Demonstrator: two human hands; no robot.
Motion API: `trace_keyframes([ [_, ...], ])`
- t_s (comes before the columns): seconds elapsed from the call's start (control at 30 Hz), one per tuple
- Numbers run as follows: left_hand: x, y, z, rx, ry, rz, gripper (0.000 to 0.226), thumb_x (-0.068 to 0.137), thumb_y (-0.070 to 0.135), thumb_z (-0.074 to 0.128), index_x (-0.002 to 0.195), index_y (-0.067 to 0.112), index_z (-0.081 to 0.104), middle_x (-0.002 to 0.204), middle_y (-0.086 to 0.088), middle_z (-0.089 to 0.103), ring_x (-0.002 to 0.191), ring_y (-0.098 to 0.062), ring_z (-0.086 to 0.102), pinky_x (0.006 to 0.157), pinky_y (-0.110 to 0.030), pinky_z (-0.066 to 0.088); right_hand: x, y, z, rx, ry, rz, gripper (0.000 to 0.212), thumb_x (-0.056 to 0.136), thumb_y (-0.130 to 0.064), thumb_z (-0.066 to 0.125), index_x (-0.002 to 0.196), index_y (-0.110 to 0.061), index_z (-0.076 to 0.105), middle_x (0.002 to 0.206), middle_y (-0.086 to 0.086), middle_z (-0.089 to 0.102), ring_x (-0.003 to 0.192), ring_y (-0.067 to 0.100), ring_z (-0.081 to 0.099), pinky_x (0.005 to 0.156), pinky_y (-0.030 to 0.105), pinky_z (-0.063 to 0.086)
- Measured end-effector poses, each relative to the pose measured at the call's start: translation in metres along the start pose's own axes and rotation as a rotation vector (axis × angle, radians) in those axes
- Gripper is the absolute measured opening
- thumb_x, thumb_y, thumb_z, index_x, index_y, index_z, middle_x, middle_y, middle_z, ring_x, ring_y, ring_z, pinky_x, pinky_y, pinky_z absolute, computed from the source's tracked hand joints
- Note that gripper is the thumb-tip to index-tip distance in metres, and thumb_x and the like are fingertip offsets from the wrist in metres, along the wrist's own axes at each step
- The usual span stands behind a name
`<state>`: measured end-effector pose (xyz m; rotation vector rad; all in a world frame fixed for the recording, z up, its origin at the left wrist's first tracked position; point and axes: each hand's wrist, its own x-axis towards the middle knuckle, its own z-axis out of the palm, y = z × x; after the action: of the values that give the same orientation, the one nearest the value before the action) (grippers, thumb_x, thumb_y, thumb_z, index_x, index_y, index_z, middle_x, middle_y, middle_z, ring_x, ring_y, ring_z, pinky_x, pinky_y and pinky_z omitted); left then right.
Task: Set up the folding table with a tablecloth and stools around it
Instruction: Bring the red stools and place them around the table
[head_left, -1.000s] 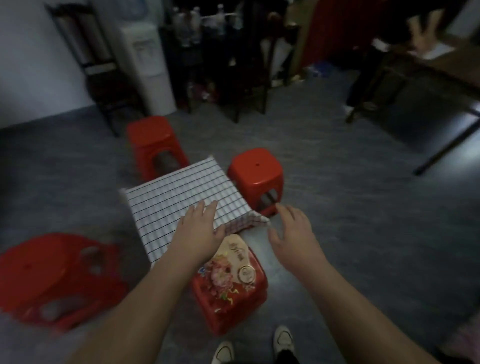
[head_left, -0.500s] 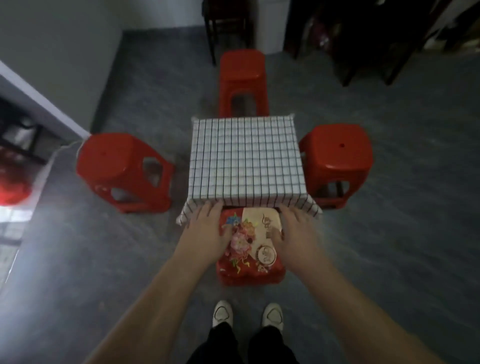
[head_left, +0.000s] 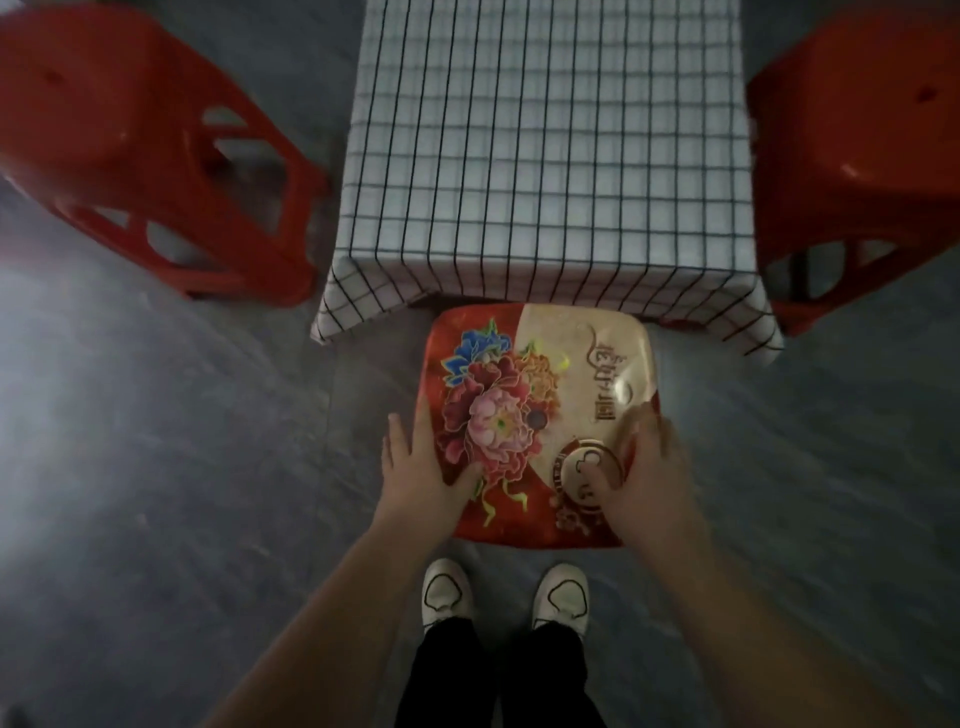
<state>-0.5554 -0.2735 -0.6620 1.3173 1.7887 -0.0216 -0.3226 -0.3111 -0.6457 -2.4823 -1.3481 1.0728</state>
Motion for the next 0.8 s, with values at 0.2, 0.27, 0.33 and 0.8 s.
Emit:
trace_keyframes([
  [0.2,0.009,-0.017,0.022,-0.189,0.055,0.020,0.119,0.076,0.049,0.080,0.145,0.060,-0.016,0.163,0.005,0.006,0.146,-0.024,0.027,0.111,-0.055,0.037,0.011,0.016,0.029,0.131,0.017,0.050,0.111,0.078,-0.042,0.078,0.154,-0.039,-0.003,0.162,0.010,0.002,0.143,0.037,0.028,0.113,0.051,0.036],
  [0.27,0.008,-0.018,0.021,-0.189,0.056,0.030,0.118,0.076,0.047,0.080,0.146,0.060,-0.015,0.161,0.005,0.012,0.141,-0.023,0.036,0.108,-0.051,0.043,0.011,0.017,0.032,0.177,0.037,0.038,0.110,0.077,-0.041,0.079,0.152,-0.043,-0.001,0.159,0.008,0.007,0.140,0.036,0.033,0.109,0.054,0.041],
  [0.33,0.007,-0.017,0.020,-0.168,0.064,0.027,0.116,0.077,0.046,0.079,0.146,0.059,-0.013,0.160,0.006,0.016,0.136,-0.022,0.041,0.103,-0.047,0.046,0.011,0.017,0.033,0.190,0.058,0.035,0.109,0.075,-0.040,0.080,0.152,-0.042,0.003,0.154,0.007,0.018,0.132,0.035,0.041,0.104,0.054,0.046],
  [0.8,-0.082,-0.051,0.011,-0.130,0.130,0.166,0.099,0.079,0.046,0.077,0.148,0.060,0.008,0.157,0.008,0.024,0.133,-0.020,0.045,0.101,-0.043,0.049,-0.089,0.032,0.029,0.215,0.150,-0.032,0.098,0.082,-0.036,0.076,0.155,-0.040,0.010,0.146,-0.002,0.025,0.125,0.025,0.047,0.099,0.041,0.046],
])
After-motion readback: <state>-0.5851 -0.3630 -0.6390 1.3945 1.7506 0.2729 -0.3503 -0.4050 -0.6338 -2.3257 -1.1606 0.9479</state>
